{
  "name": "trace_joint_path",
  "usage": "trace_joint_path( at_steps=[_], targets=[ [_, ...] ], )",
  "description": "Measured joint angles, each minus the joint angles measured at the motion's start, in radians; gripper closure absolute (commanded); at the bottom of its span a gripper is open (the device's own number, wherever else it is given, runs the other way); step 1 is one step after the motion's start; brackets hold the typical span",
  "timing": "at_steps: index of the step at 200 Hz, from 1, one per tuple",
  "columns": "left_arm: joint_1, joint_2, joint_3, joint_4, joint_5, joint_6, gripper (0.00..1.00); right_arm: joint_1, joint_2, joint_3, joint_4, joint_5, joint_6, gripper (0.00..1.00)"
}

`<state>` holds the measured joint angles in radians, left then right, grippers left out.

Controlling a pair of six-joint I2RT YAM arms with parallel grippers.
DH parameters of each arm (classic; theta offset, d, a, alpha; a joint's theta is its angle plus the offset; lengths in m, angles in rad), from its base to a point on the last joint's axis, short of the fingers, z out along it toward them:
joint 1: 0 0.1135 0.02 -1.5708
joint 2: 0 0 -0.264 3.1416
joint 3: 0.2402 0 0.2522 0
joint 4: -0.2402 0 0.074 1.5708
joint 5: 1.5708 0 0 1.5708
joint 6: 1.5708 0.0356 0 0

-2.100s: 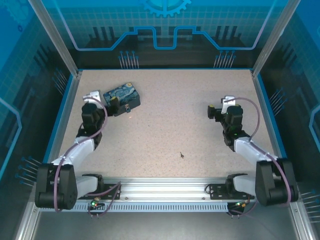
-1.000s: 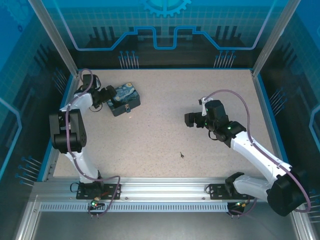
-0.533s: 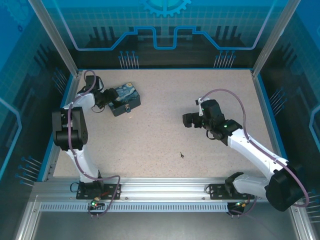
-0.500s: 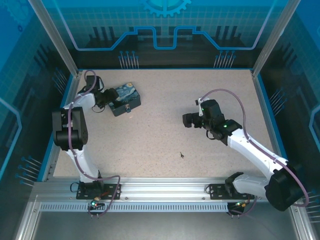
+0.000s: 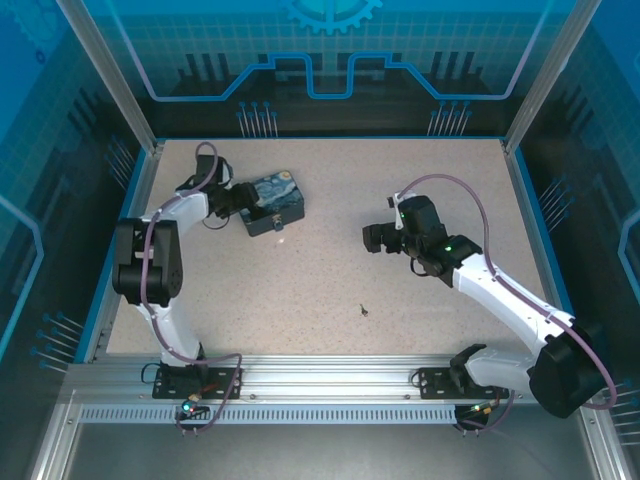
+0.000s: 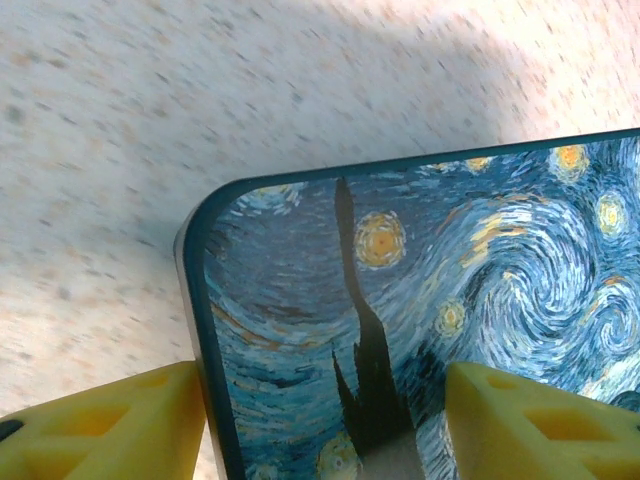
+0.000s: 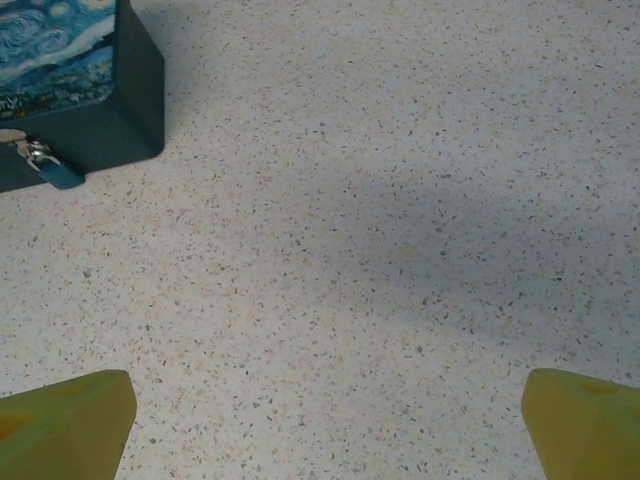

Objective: Unlock a padlock with a key

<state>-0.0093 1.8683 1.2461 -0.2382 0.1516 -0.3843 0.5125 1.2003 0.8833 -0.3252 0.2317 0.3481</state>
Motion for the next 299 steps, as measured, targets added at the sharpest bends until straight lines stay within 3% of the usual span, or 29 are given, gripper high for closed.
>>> trace_joint_path(
  at_steps=[96, 178, 228, 270, 299],
  targets=[
    [-0.206, 0.031, 0.082, -0.134, 0.106, 0.301, 0.39, 0.006, 0.001, 0.0, 0.0, 0.003, 0.0, 0.0],
    [-0.27, 0.118, 0.217, -0.265, 0.222, 0.565, 0.43, 0.009, 0.001, 0.0, 0.0, 0.004, 0.0, 0.0],
    [-0.317, 0.138, 0.248, -0.303, 0.247, 0.634, 0.42, 0.013, -0.002, 0.0, -0.006, 0.003, 0.0, 0.0],
    [-0.351, 0.138, 0.25, -0.31, 0.246, 0.666, 0.34, 0.013, -0.006, 0.0, -0.005, 0.003, 0.0, 0.0],
    [-0.351, 0.138, 0.257, -0.314, 0.245, 0.669, 0.23, 0.013, -0.013, 0.0, -0.019, 0.003, 0.006, 0.0]
  ],
)
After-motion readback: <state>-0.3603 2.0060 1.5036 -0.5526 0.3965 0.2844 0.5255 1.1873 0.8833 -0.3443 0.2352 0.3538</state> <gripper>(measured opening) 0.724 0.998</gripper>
